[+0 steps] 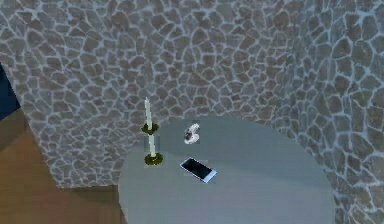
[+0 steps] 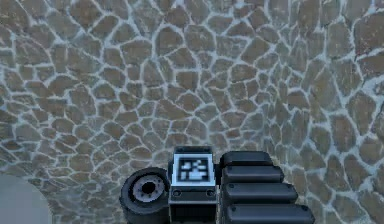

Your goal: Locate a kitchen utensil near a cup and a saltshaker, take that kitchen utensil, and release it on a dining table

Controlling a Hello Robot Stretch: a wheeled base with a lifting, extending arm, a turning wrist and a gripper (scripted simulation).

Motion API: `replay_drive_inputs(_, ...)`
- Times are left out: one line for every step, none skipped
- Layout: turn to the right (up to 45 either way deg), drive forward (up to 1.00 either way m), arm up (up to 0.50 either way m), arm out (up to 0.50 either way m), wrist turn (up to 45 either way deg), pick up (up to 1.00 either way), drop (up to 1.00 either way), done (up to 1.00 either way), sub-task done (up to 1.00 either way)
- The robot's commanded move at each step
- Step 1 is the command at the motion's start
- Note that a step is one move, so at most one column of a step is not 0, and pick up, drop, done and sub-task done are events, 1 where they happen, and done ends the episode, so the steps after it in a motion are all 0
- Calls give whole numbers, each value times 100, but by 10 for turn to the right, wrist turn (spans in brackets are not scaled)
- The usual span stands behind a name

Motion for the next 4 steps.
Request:
replay_drive_inputs(450,0,0,0,0,0,0,0,0)
replay_drive_inputs(450,0,0,0,0,0,0,0,0)
replay_drive_inputs(120,0,0,0,0,0,0,0,0)
replay_drive_inputs(-450,0,0,0,0,0,0,0,0)
